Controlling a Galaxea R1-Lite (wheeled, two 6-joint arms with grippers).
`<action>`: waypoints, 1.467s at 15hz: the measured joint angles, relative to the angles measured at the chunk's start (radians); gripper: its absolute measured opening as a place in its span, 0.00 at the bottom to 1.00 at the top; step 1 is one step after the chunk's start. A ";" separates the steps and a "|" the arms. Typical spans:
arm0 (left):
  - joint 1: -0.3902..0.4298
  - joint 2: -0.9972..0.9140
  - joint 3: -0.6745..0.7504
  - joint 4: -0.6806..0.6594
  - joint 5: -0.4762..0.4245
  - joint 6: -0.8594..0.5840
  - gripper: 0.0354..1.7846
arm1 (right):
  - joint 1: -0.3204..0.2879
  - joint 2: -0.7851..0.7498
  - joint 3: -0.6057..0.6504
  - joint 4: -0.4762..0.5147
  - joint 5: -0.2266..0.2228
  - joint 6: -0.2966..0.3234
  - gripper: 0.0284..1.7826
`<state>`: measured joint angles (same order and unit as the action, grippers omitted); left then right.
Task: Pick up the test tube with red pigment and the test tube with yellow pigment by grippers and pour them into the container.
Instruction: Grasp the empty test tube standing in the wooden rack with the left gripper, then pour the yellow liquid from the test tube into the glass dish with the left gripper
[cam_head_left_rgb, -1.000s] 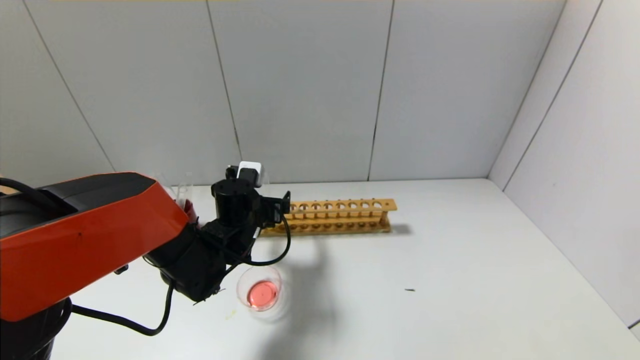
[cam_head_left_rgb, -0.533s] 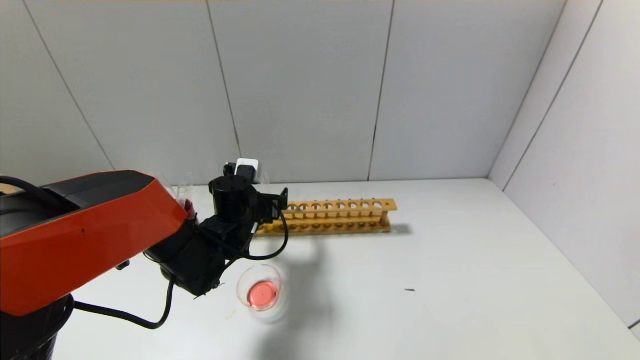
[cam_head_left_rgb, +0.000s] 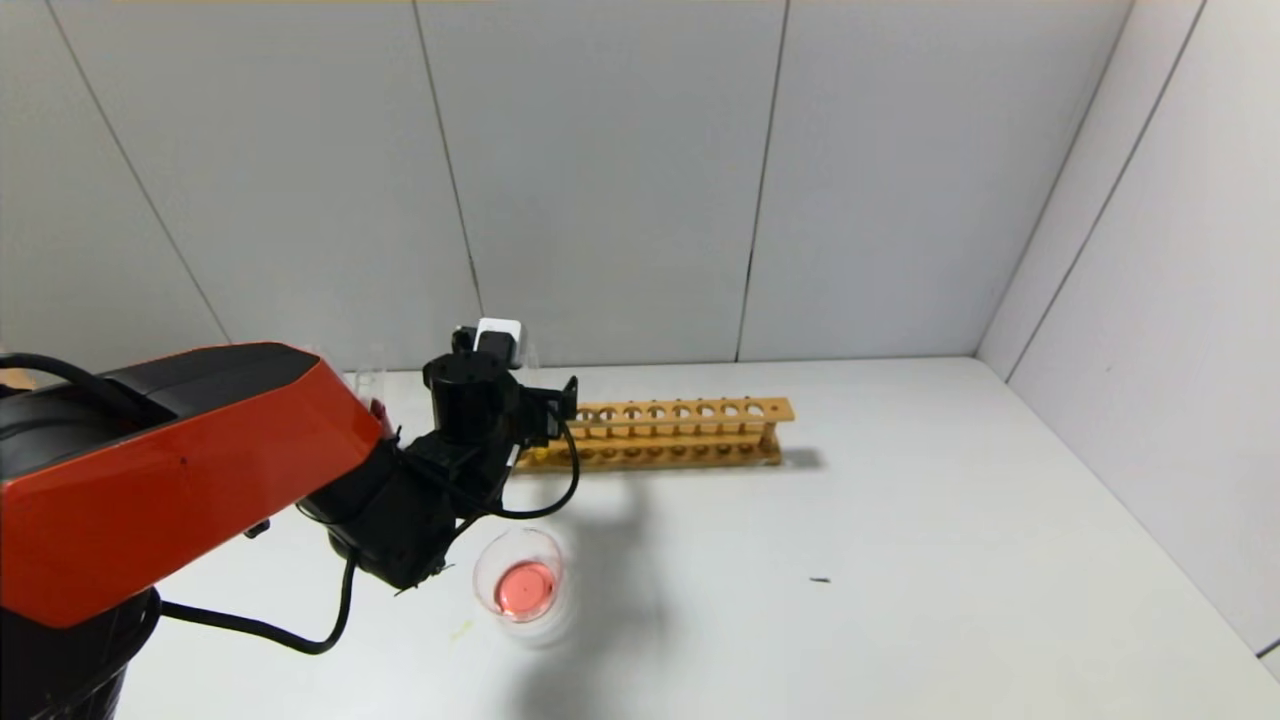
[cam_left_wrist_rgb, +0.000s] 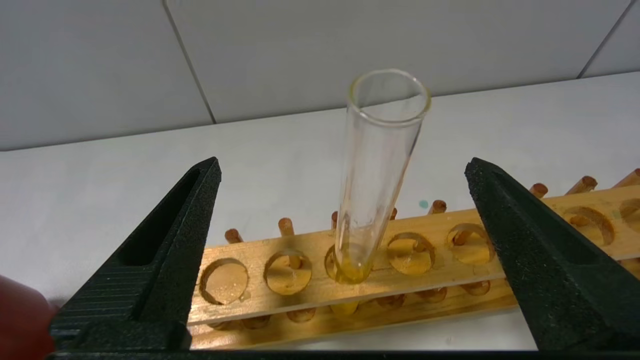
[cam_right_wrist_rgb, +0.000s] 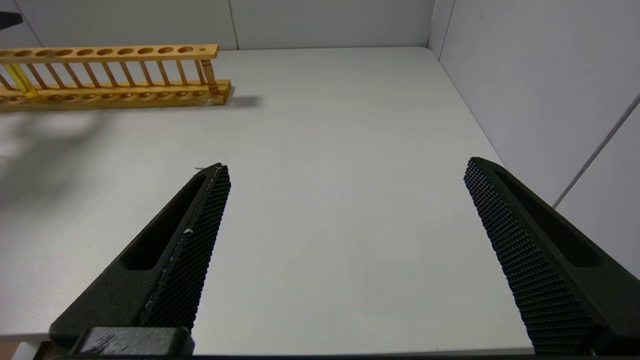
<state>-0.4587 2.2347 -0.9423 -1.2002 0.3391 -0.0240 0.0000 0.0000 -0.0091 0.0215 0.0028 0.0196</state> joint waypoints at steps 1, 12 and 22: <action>0.000 0.004 -0.005 0.000 0.000 0.002 0.92 | 0.000 0.000 0.000 0.000 0.000 0.000 0.96; 0.000 0.010 -0.003 -0.006 0.001 0.004 0.16 | 0.000 0.000 0.000 0.000 0.000 0.000 0.96; -0.003 -0.008 0.013 -0.008 0.003 0.006 0.16 | 0.000 0.000 0.000 0.000 0.000 0.000 0.96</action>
<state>-0.4613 2.2268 -0.9294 -1.2079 0.3423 -0.0183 0.0000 0.0000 -0.0091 0.0211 0.0028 0.0200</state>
